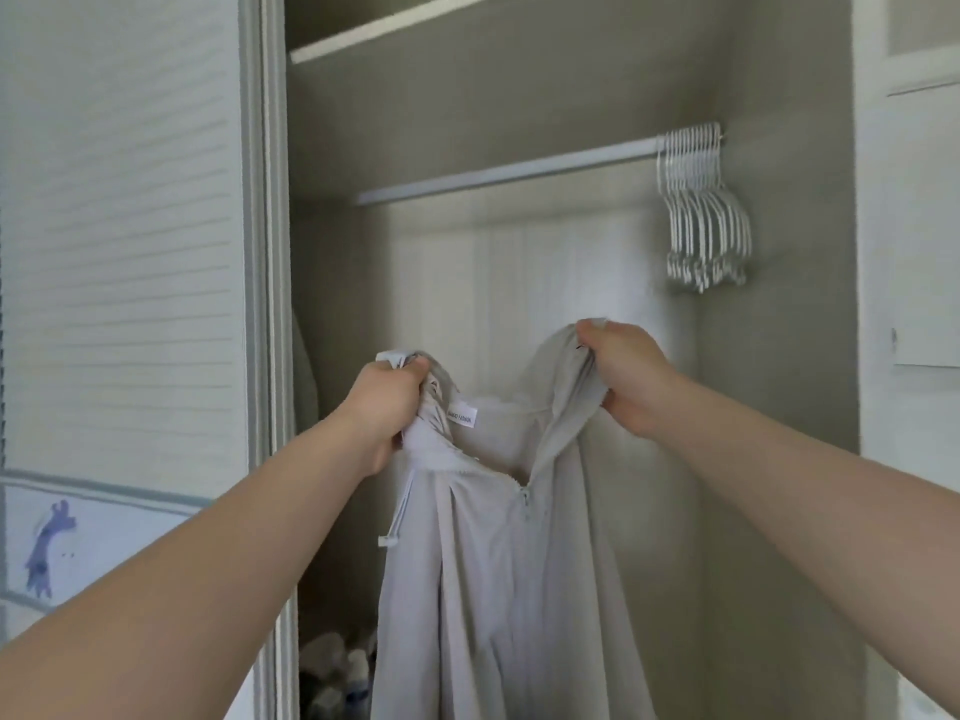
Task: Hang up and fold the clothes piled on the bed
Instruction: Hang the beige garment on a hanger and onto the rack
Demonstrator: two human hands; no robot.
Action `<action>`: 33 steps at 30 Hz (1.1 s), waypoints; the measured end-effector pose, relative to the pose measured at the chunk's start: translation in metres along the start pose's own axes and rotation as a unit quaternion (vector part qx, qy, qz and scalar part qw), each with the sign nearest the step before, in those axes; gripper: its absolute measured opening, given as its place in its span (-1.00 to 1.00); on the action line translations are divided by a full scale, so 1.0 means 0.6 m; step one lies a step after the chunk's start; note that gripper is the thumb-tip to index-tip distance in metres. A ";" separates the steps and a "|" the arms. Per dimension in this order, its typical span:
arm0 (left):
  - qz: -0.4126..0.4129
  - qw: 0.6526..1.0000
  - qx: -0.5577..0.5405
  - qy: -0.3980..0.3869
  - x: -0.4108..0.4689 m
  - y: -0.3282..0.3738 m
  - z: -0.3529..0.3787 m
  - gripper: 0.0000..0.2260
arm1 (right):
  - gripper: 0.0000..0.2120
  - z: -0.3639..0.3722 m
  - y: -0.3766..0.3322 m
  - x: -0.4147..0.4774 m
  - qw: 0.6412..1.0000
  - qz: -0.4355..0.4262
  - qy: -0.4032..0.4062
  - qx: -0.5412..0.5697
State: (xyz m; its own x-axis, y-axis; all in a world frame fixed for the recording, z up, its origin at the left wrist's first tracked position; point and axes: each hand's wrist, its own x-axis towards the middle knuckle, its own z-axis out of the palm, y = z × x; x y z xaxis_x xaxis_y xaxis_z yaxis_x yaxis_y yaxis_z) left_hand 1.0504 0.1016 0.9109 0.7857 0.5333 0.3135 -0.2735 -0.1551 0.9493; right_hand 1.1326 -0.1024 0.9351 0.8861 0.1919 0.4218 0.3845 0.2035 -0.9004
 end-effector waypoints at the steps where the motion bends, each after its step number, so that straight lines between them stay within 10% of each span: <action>1: 0.013 1.000 -0.001 0.005 0.024 0.017 0.001 -0.82 | -0.83 0.005 -0.014 0.026 1.000 -0.015 0.004 -0.007; 9: 0.086 0.996 -0.019 0.001 0.157 0.153 0.089 -0.89 | -0.85 -0.013 -0.144 0.221 0.970 -0.136 0.070 -0.186; 14: 0.145 0.989 0.015 0.007 0.214 0.222 0.151 -0.78 | -0.94 -0.034 -0.209 0.258 0.761 -0.215 0.175 -0.586; 19: 0.173 0.984 0.037 -0.002 0.253 0.248 0.213 -0.78 | -0.69 -0.081 -0.243 0.294 0.582 -0.212 0.264 -0.739; 33: 0.171 0.981 0.080 0.036 0.296 0.234 0.240 -0.75 | -0.64 -0.118 -0.229 0.369 0.578 -0.159 0.329 -0.730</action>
State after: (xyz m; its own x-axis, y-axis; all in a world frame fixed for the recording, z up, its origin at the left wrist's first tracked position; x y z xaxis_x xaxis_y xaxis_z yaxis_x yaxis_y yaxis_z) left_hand 1.2312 0.0546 1.1034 0.6210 0.4833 0.6171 -0.4193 -0.4604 0.7825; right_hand 1.2942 -0.1558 1.1448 0.4328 -0.1369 0.8910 -0.0612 -0.9906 -0.1224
